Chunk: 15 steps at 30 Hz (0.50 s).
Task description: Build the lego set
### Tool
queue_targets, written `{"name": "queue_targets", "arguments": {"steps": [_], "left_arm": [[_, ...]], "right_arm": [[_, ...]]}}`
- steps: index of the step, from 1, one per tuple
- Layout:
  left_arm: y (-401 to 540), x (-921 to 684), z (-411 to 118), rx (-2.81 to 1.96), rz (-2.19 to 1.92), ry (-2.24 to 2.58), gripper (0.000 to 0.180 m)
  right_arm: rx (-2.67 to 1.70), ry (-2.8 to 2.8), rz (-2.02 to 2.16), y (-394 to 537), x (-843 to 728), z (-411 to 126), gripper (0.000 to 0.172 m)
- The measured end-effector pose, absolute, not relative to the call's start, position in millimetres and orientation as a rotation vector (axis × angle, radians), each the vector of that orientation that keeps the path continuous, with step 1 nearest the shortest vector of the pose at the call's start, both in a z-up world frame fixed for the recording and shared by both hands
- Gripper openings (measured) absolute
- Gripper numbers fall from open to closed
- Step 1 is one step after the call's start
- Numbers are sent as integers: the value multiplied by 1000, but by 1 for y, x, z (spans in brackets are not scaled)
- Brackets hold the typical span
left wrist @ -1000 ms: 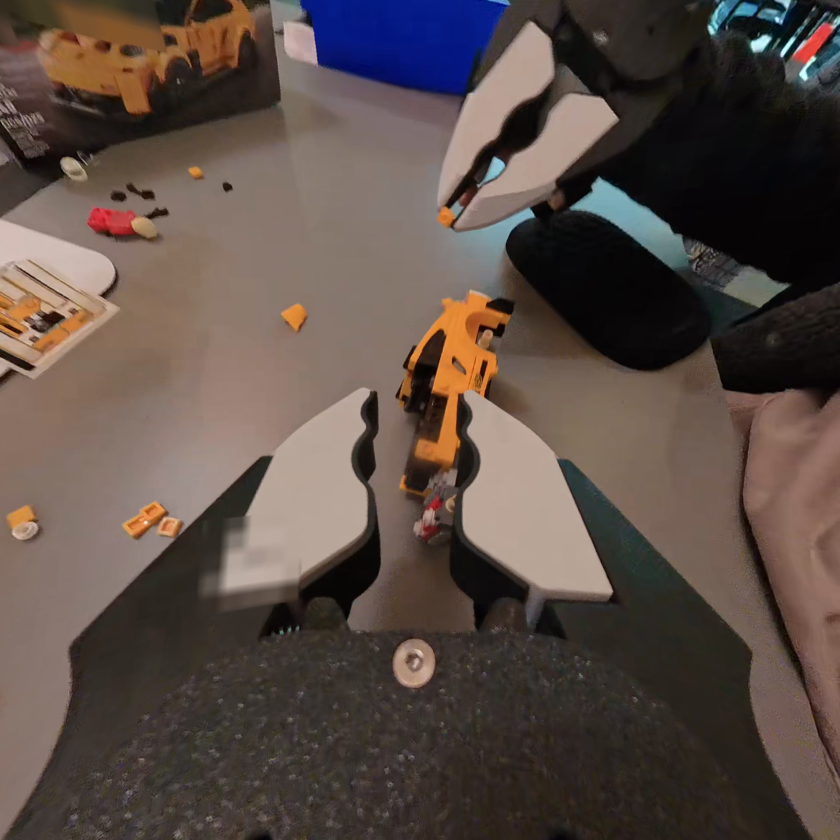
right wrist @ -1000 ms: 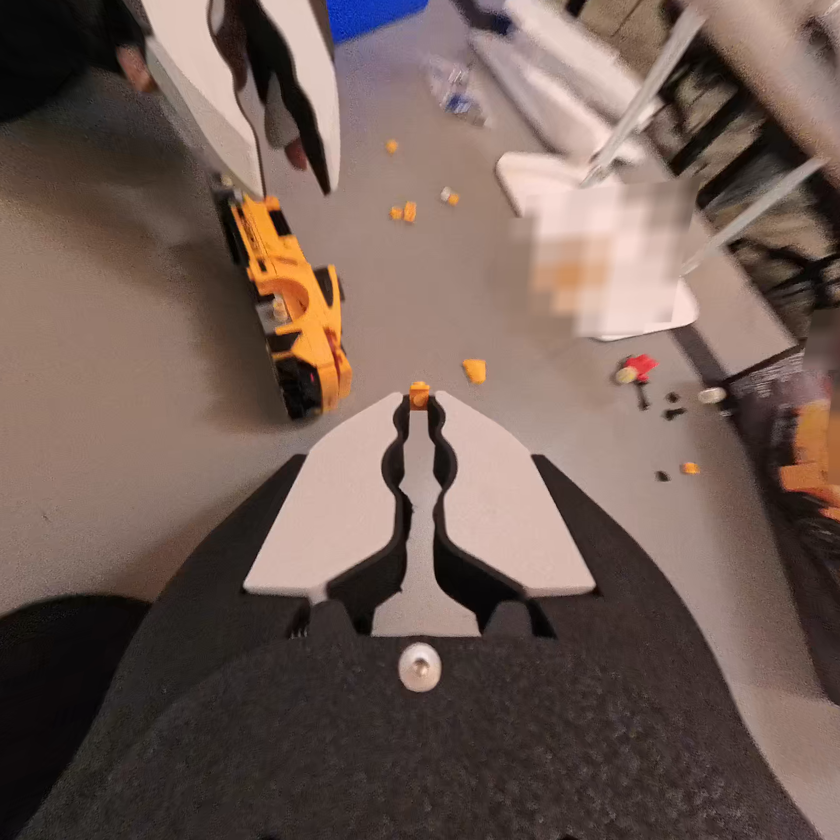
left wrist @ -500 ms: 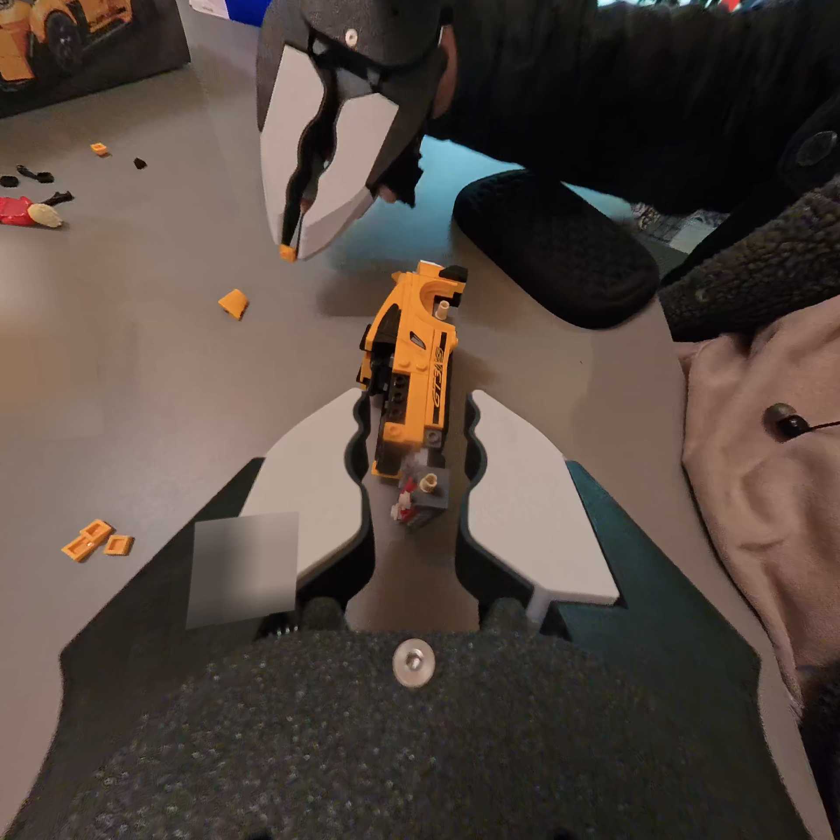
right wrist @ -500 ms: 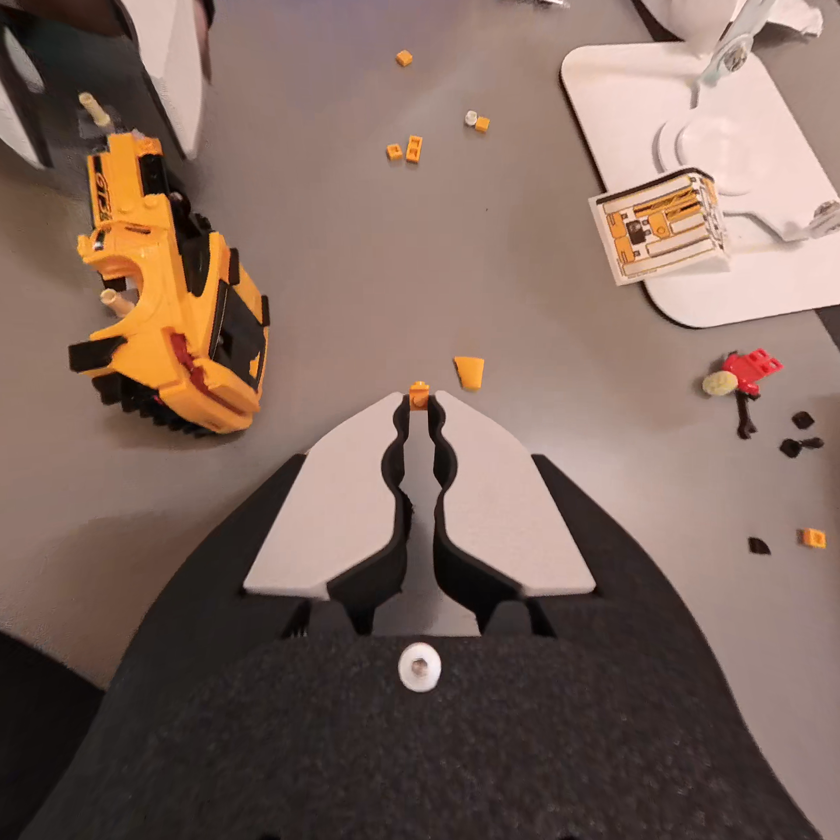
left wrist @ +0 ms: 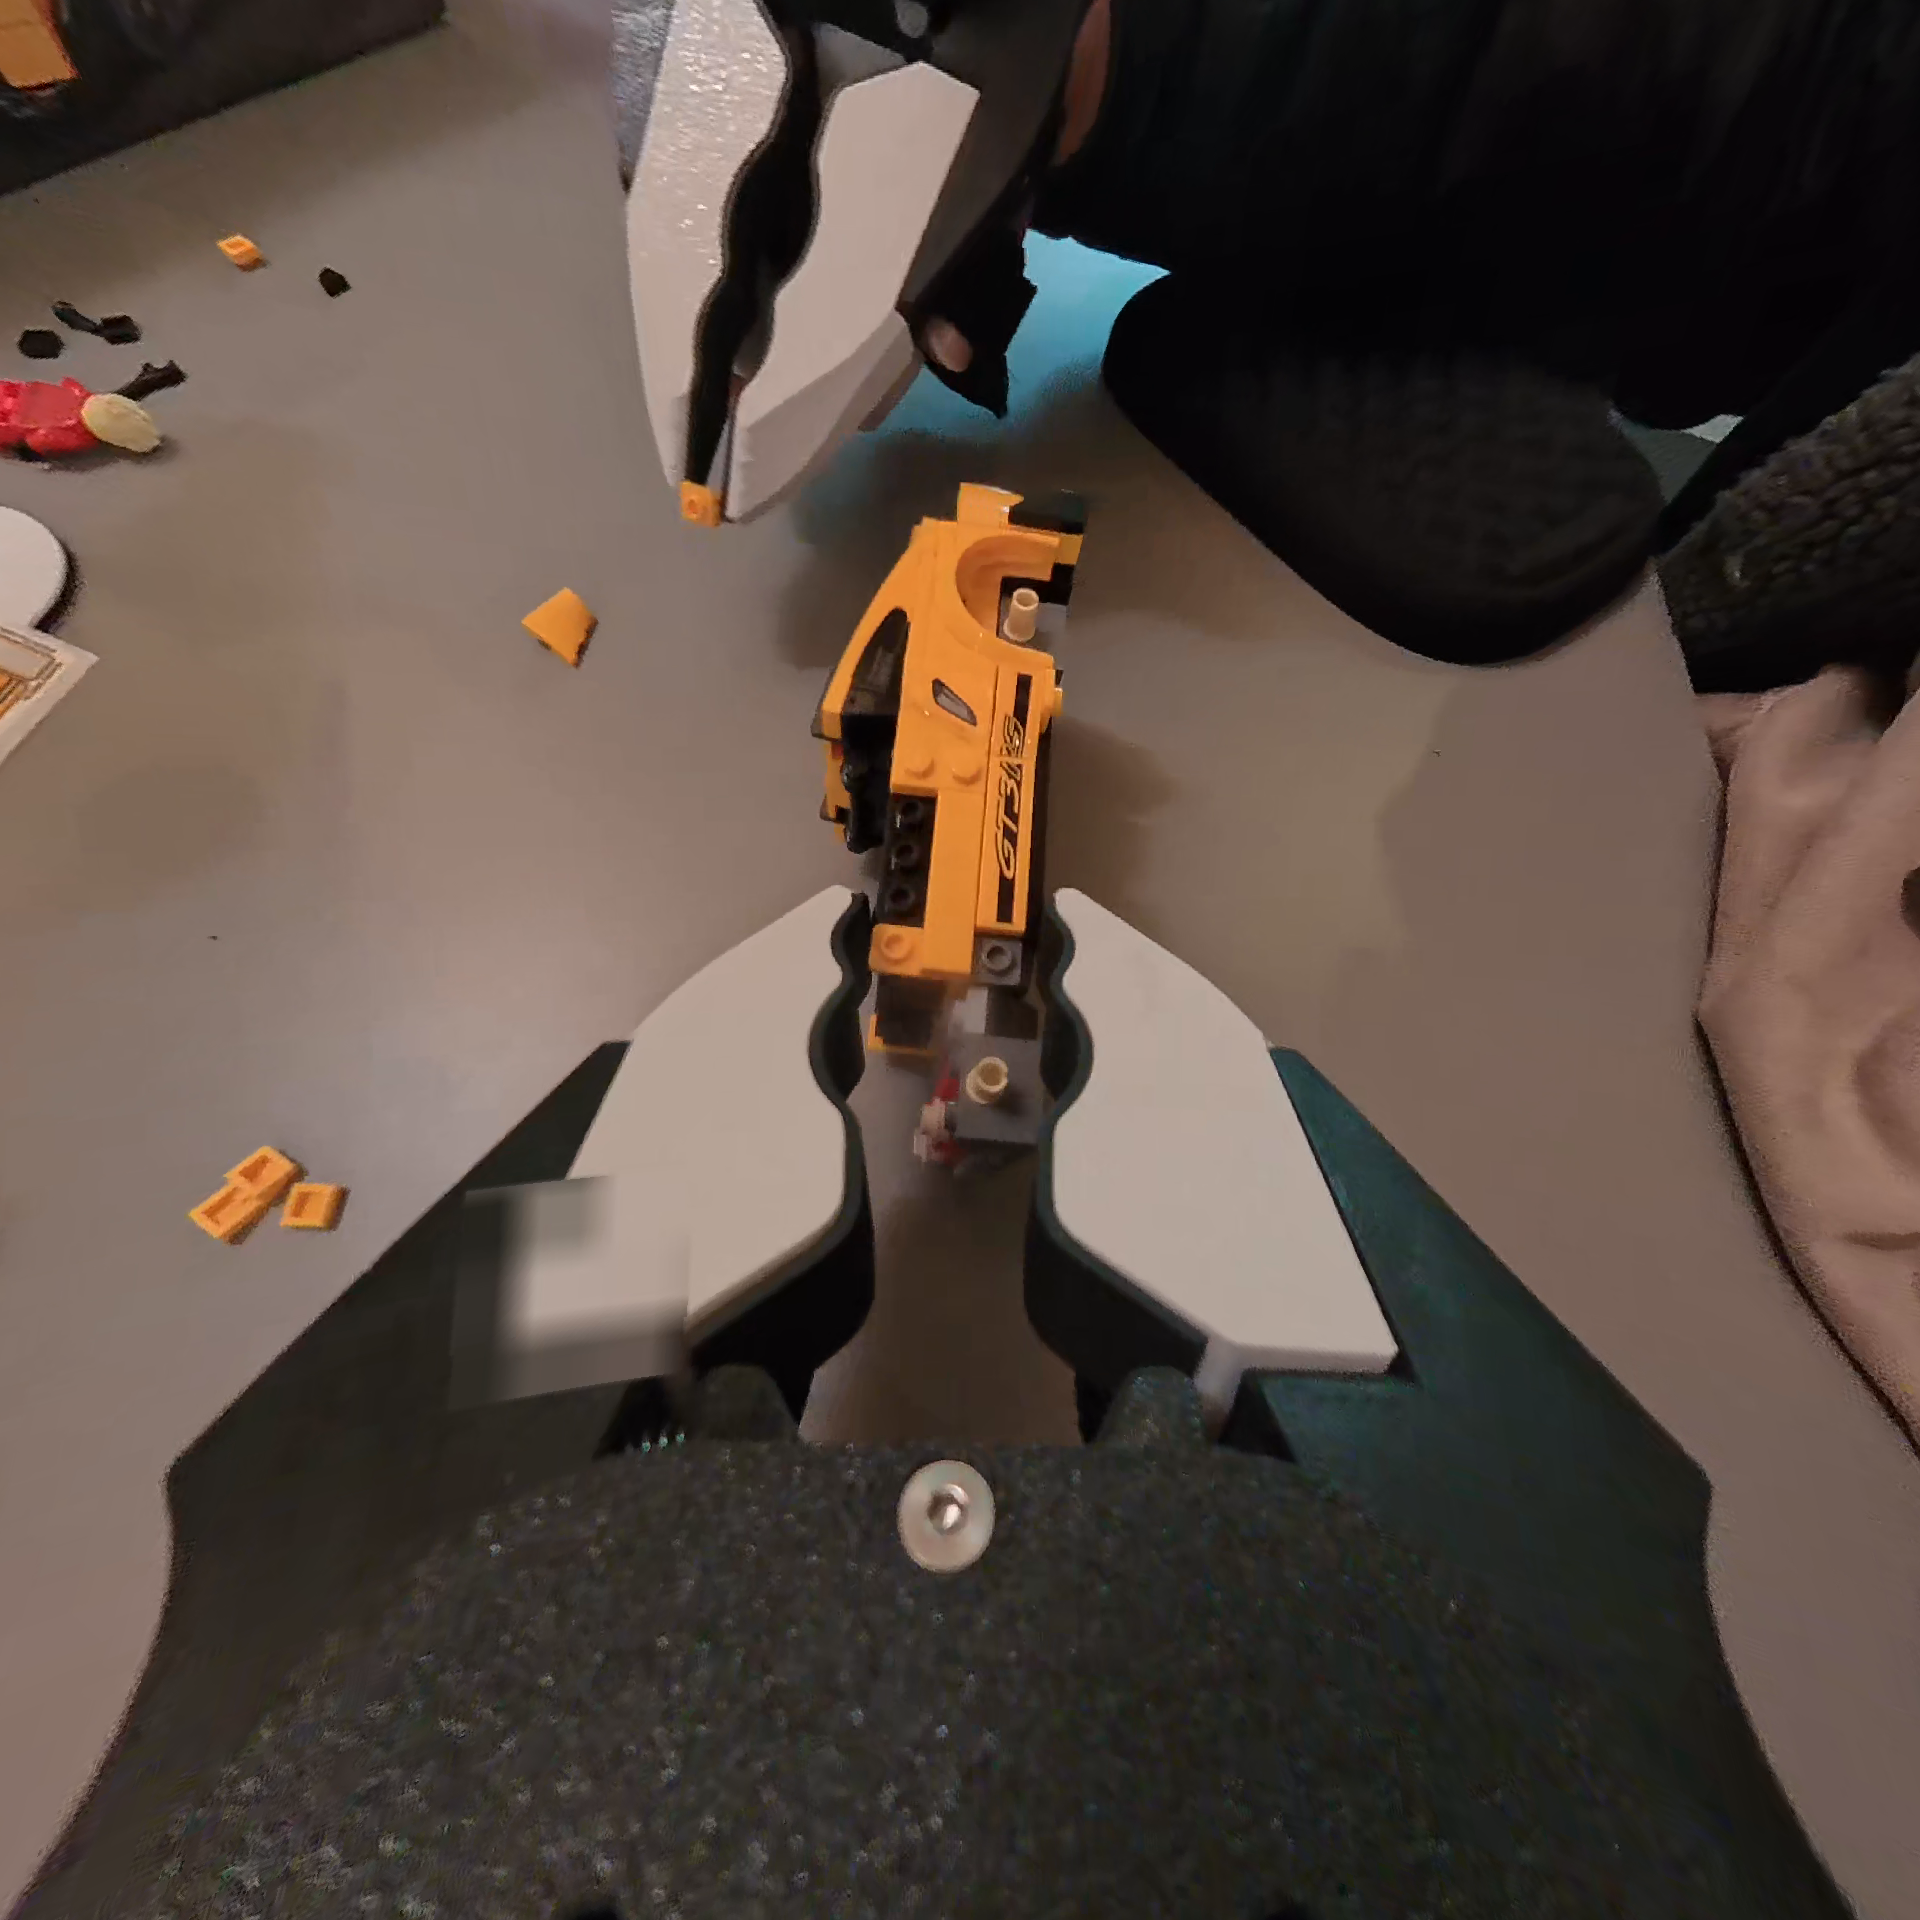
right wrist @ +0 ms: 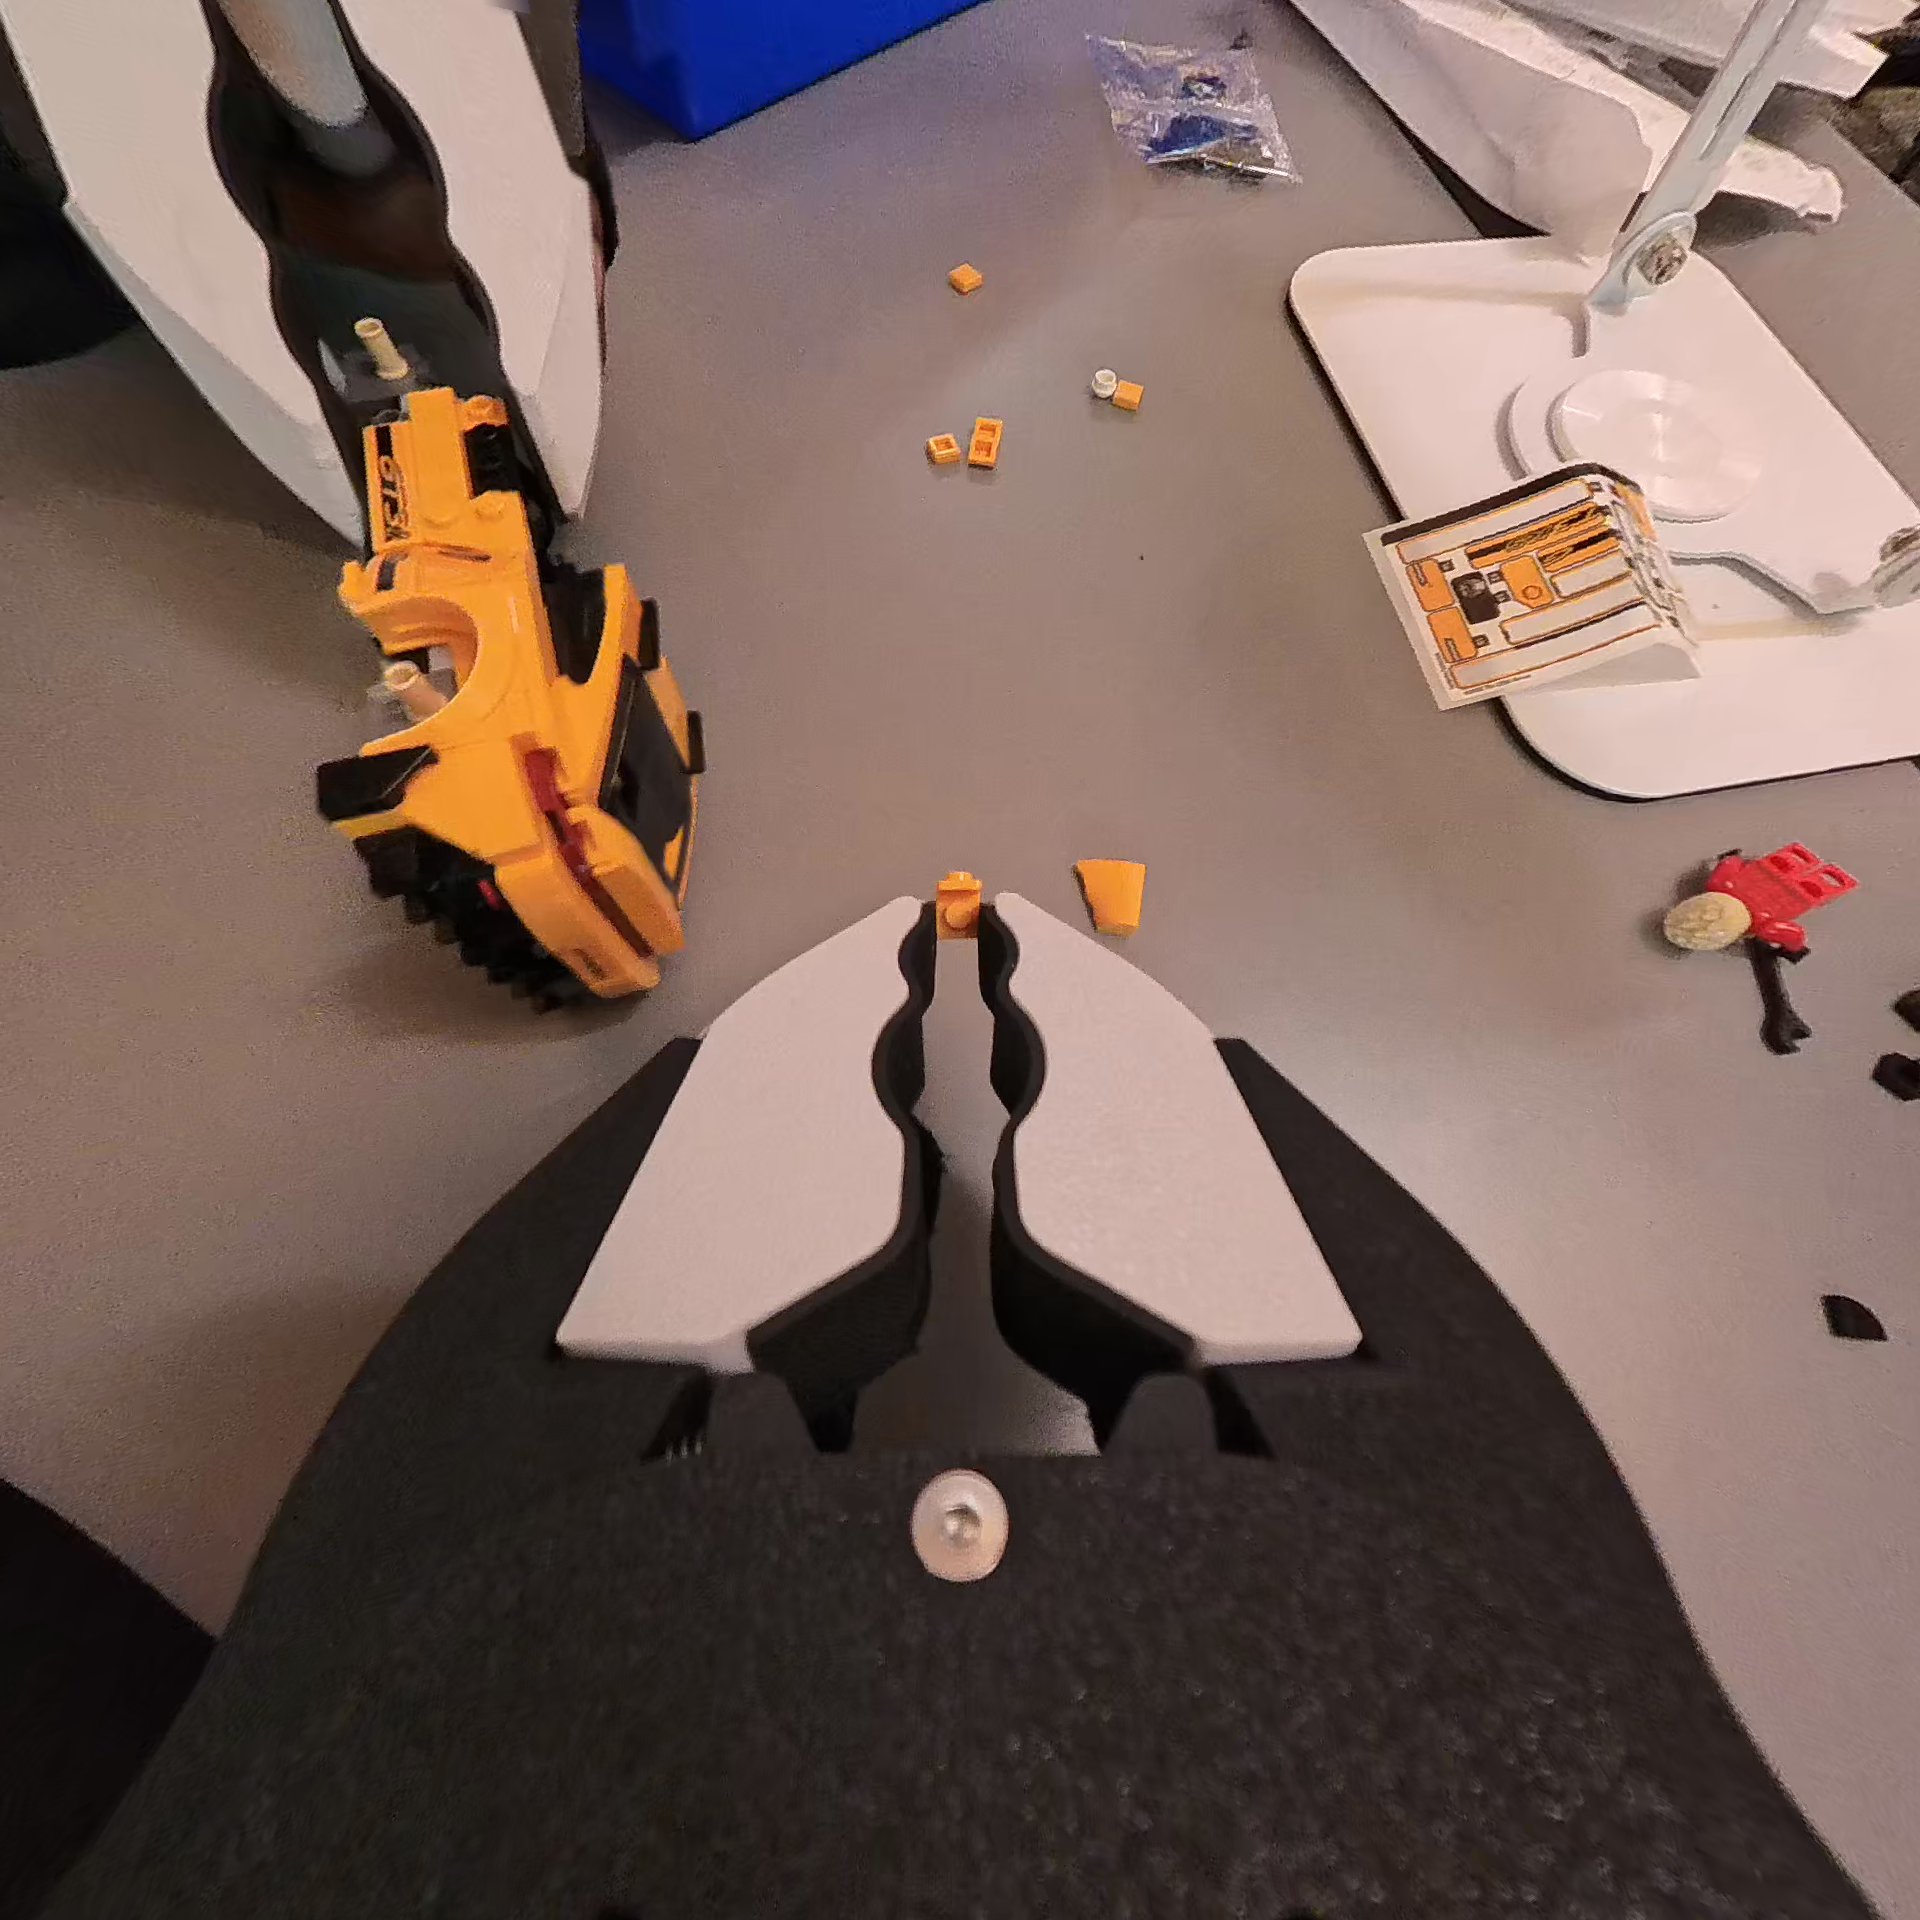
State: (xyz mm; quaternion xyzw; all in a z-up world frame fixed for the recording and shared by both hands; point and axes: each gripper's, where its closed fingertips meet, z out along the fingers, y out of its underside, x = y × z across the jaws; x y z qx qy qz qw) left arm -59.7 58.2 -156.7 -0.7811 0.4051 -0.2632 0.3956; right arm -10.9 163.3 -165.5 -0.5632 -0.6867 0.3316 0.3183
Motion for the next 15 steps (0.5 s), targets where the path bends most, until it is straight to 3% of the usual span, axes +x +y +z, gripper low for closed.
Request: {"name": "queue_targets", "arguments": {"steps": [15], "left_arm": [[60, -62, -148, -1946, -747, 954, 34]], "right_arm": [[-1500, -1849, 844, 160, -5, -176, 7]]}}
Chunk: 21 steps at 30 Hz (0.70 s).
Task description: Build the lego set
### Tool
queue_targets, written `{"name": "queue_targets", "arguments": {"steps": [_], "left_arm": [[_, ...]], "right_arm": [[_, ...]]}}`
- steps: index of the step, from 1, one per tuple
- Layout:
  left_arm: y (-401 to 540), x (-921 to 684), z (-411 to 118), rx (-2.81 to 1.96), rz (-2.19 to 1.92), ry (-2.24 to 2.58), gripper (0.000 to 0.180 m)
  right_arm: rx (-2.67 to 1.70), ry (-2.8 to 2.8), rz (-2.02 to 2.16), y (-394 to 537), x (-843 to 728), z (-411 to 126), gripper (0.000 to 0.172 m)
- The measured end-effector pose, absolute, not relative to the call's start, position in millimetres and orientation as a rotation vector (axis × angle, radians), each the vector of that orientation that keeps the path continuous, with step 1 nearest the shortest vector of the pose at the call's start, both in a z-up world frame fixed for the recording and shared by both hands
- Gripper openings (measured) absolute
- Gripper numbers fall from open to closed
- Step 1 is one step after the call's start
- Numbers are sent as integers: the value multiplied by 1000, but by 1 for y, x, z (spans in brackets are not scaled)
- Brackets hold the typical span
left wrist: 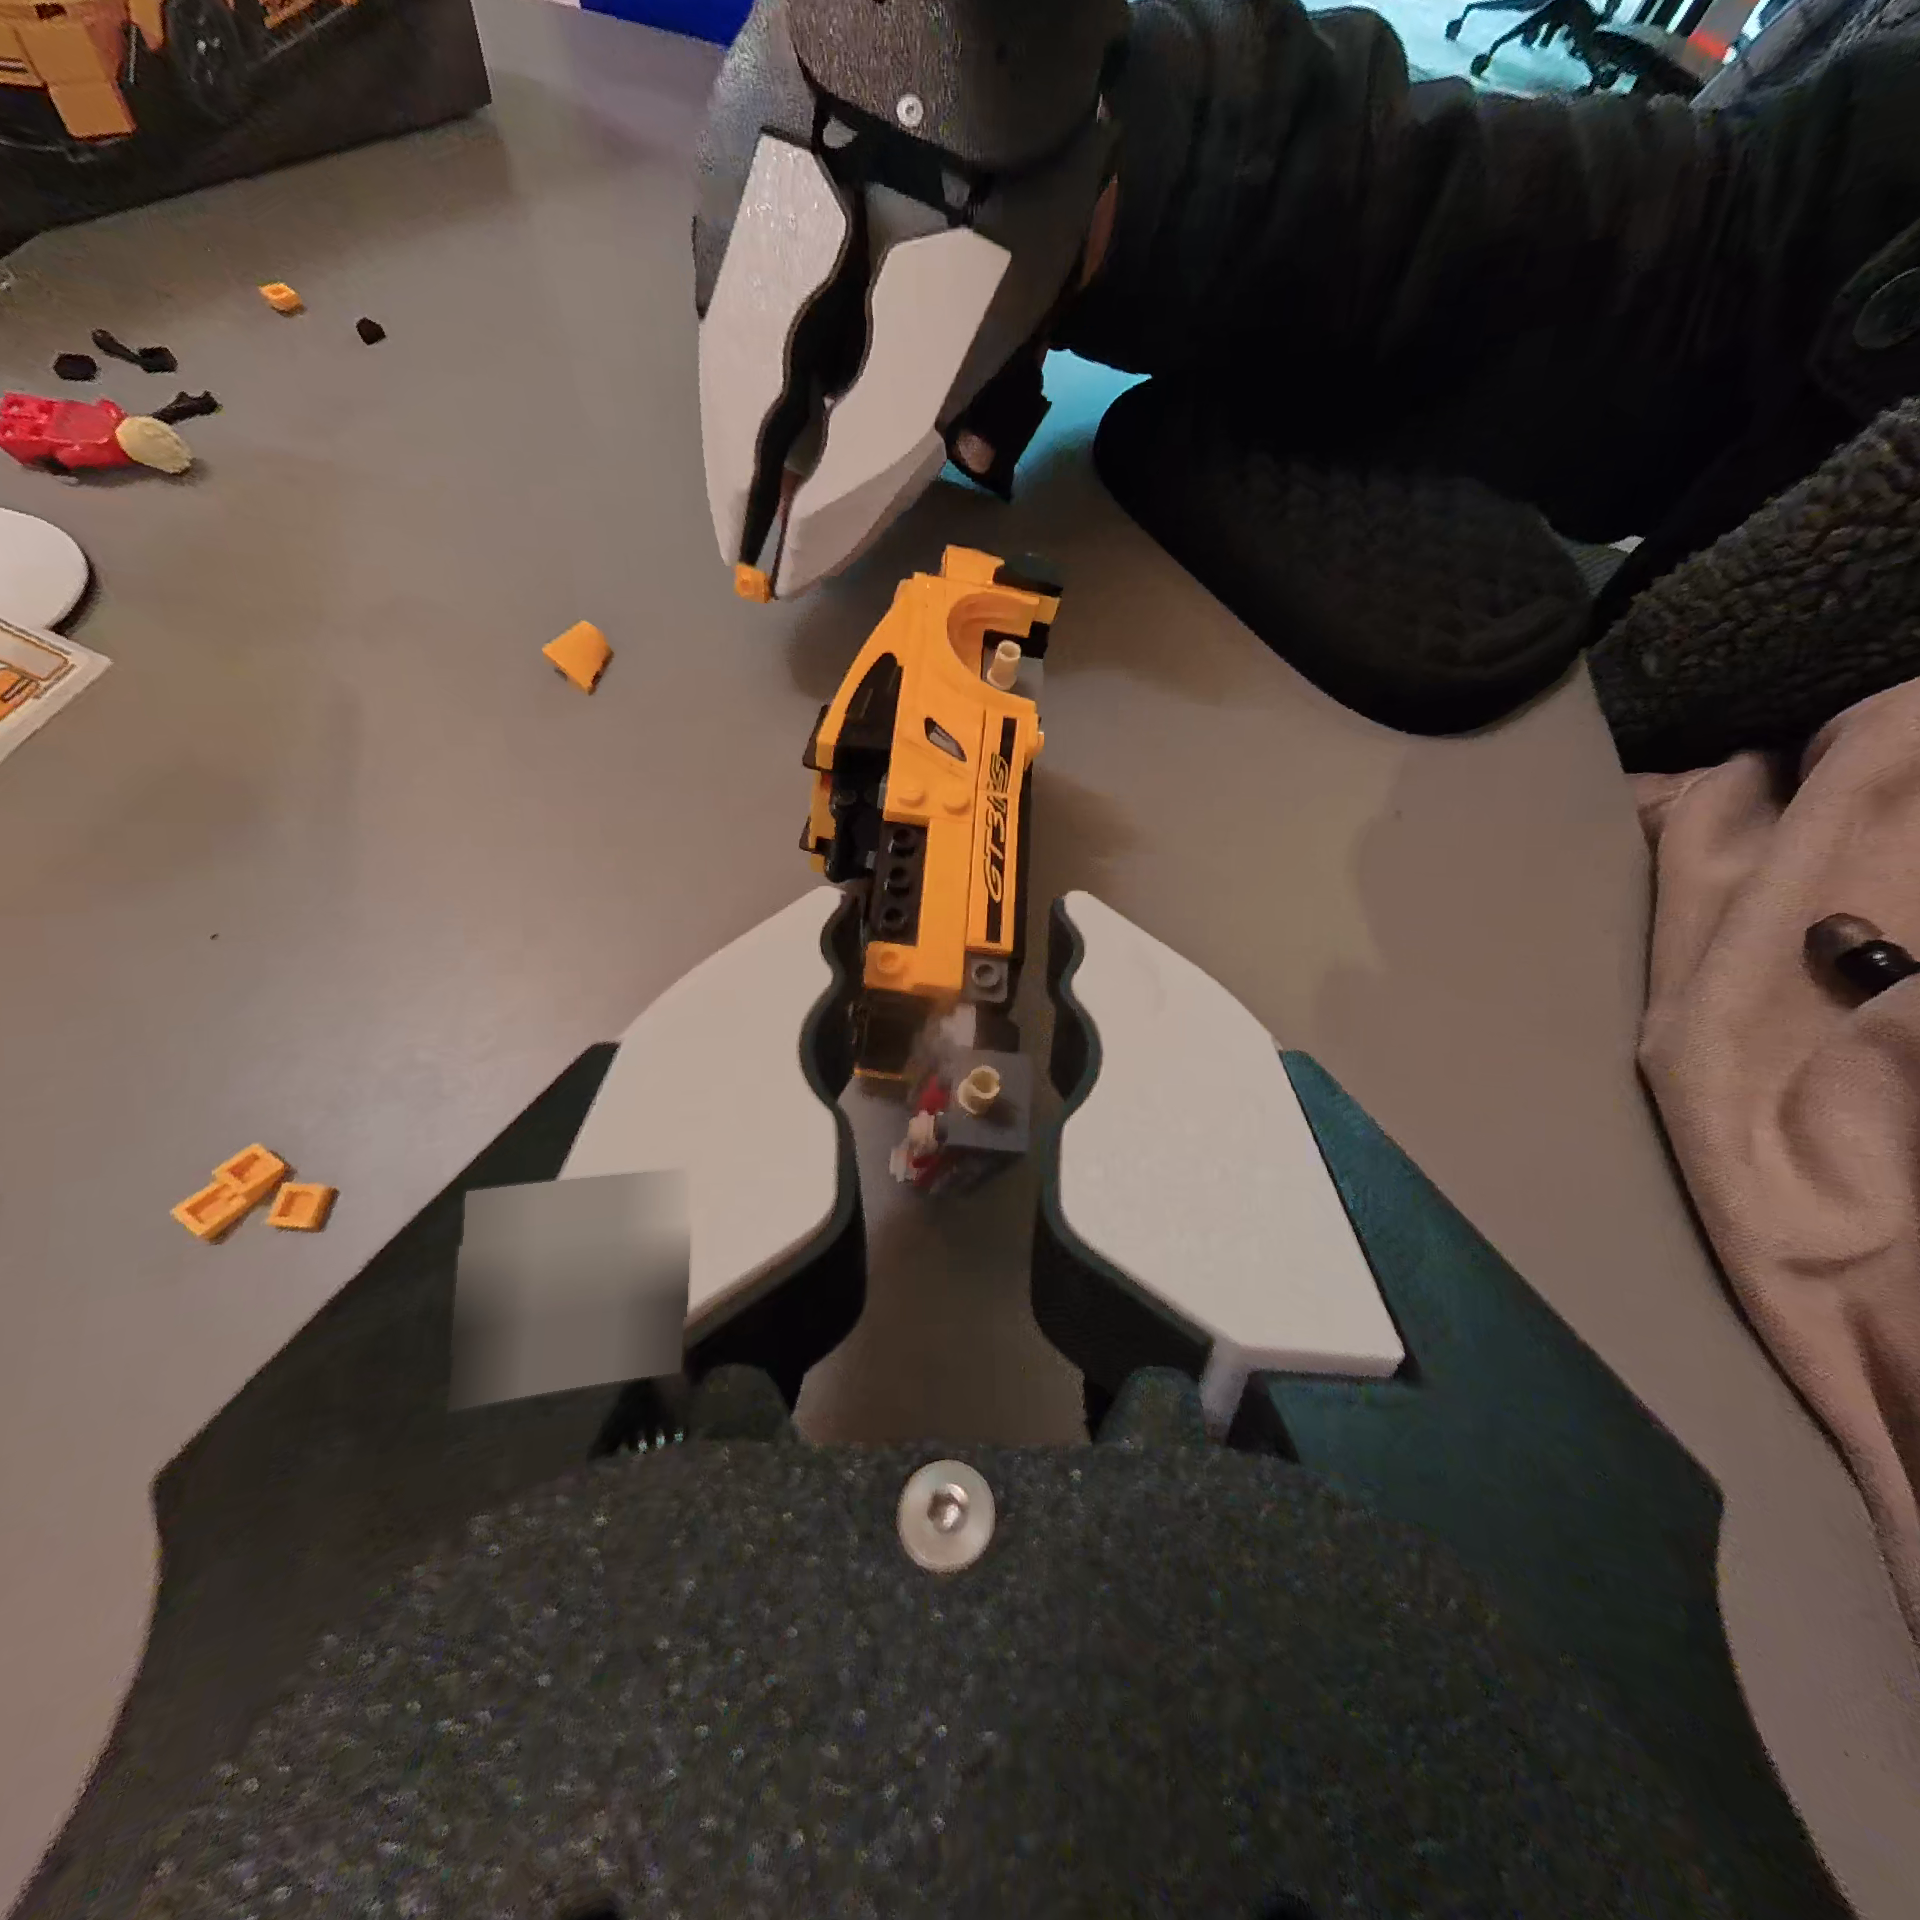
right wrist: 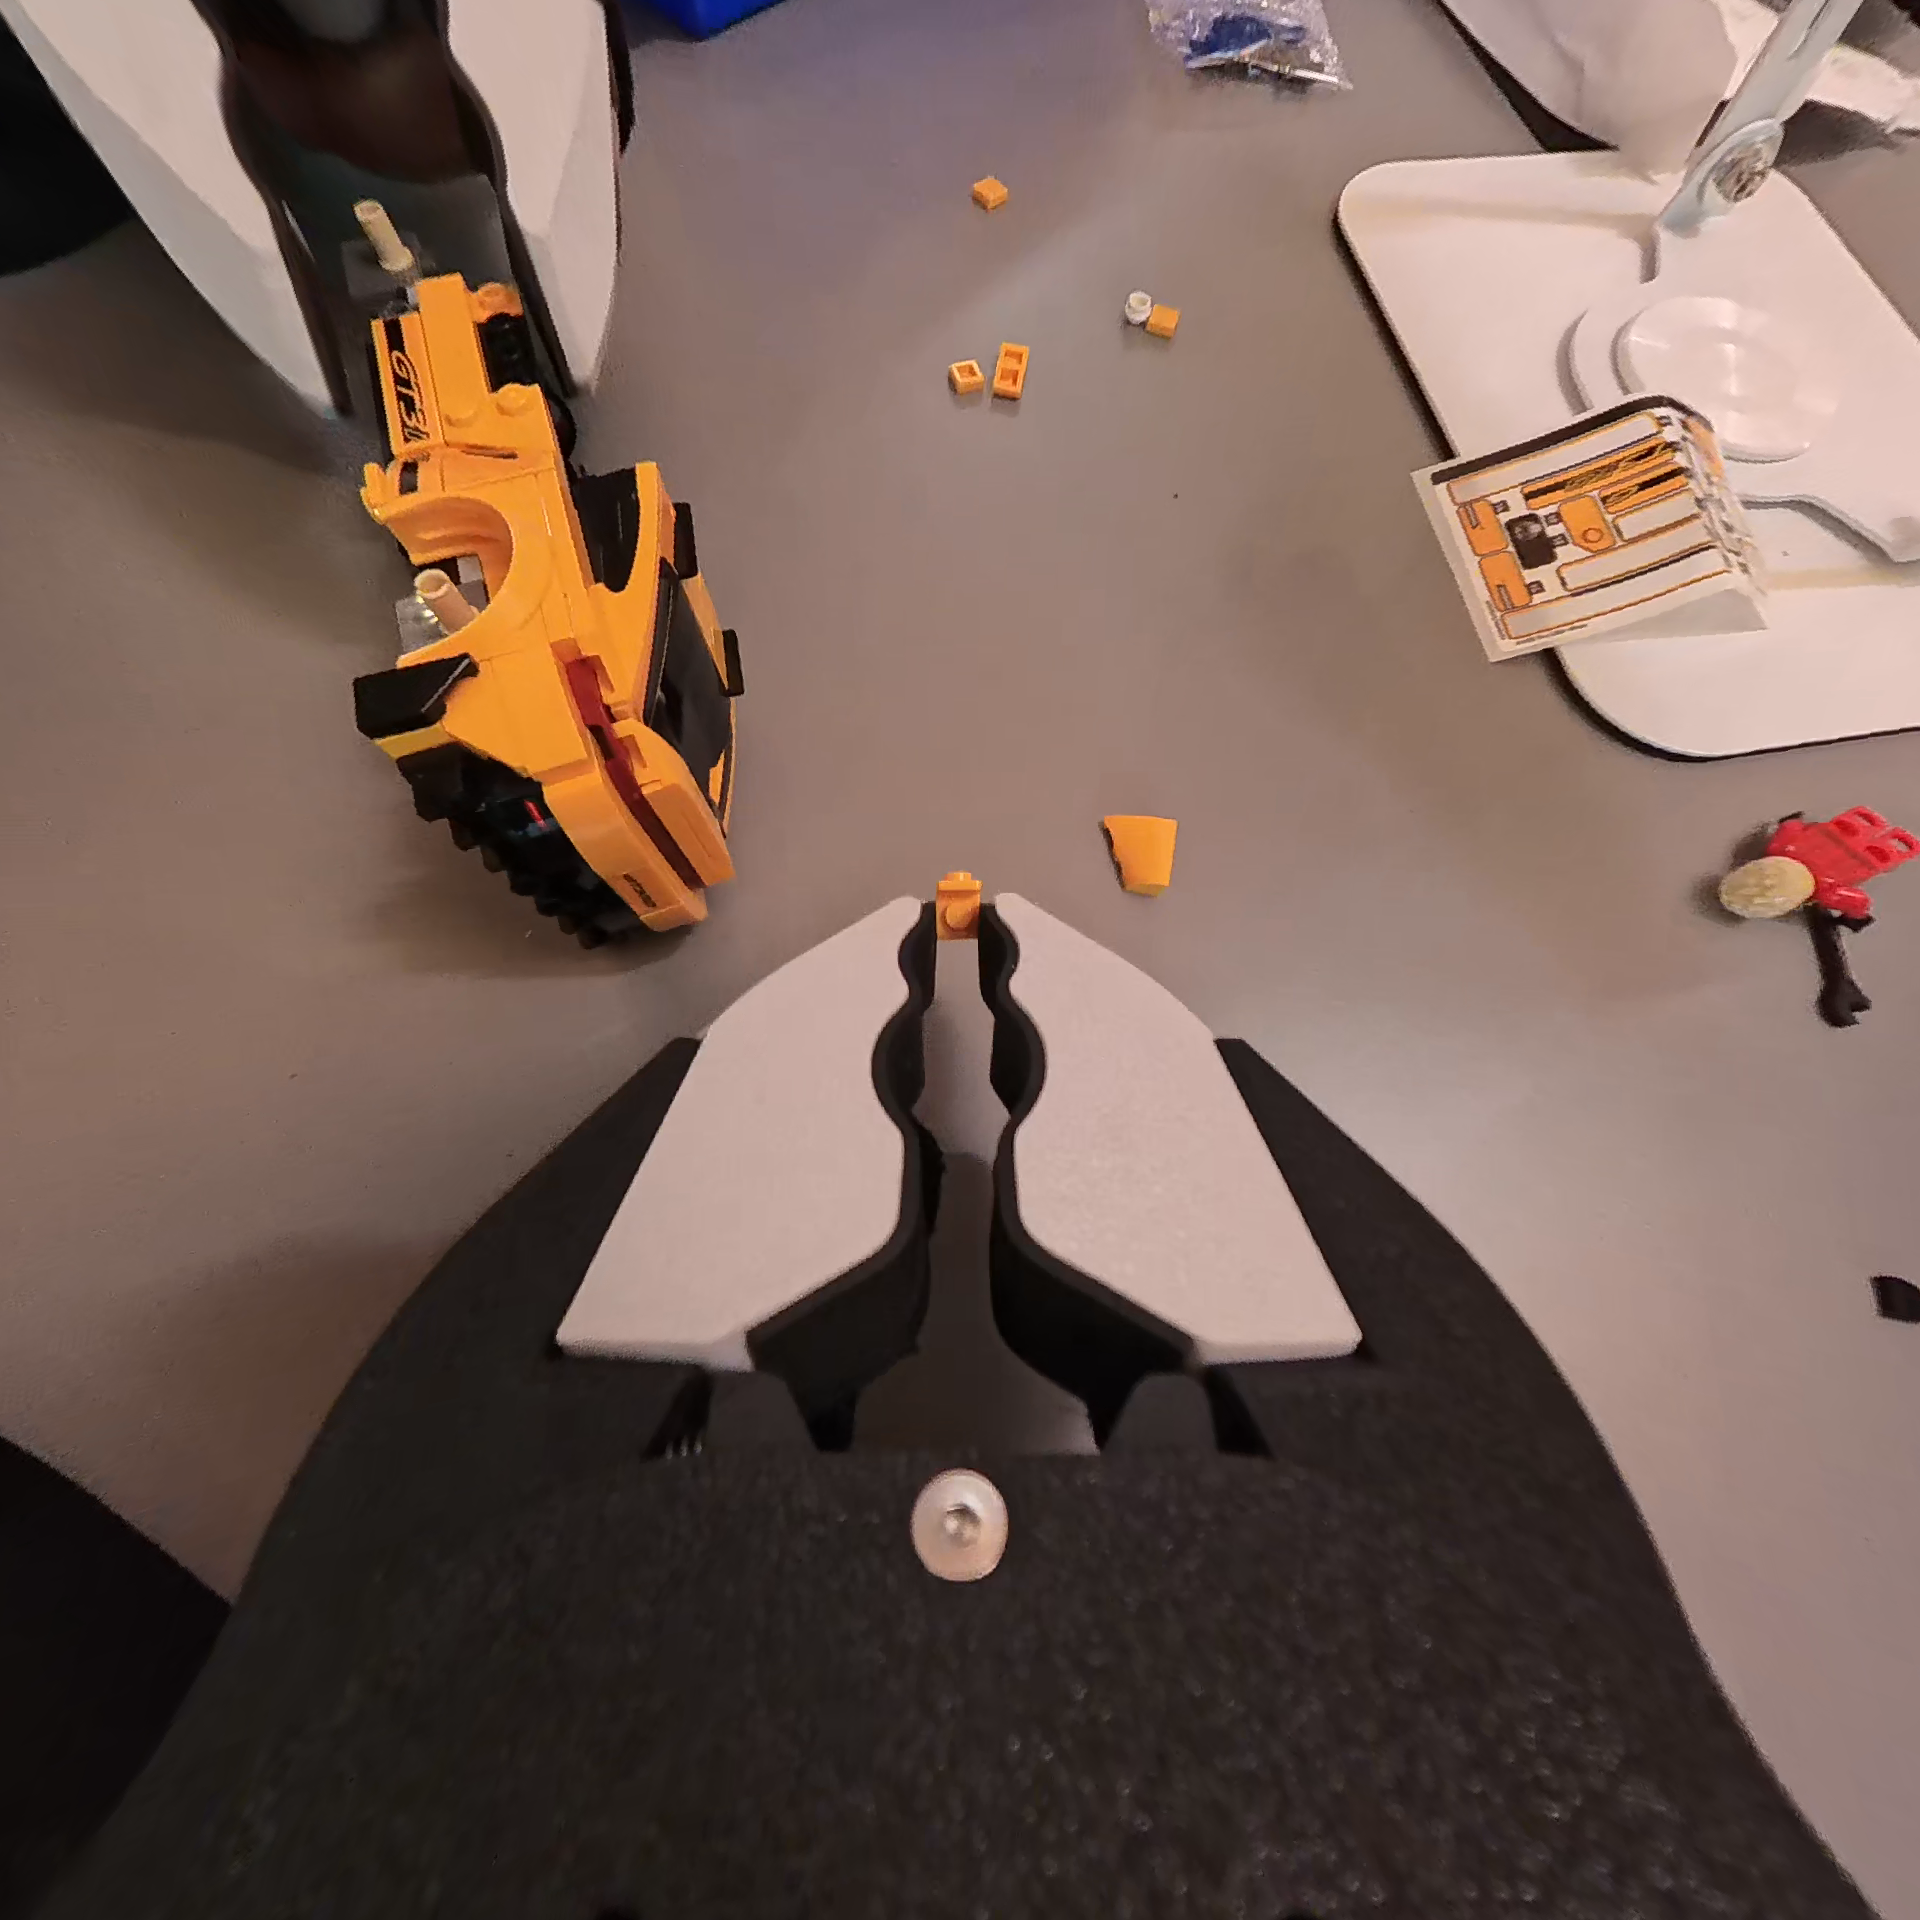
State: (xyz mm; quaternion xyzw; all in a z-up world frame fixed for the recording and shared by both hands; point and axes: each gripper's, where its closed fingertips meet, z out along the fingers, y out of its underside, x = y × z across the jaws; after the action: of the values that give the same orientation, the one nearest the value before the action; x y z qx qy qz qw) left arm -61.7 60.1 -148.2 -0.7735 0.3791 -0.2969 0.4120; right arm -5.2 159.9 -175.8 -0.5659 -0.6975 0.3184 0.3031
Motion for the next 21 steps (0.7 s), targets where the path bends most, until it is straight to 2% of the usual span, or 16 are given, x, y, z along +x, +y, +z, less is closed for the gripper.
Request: {"name": "queue_targets", "arguments": {"steps": [12, 21], "left_arm": [[62, -62, -136, -1894, -799, 894, 34], [72, -63, -100, -1761, -869, 707, 16]], "right_arm": [[-1476, -1856, 841, 157, -4, -171, 7], [-1136, -1753, 1038, 112, -17, -102, 7]]}}
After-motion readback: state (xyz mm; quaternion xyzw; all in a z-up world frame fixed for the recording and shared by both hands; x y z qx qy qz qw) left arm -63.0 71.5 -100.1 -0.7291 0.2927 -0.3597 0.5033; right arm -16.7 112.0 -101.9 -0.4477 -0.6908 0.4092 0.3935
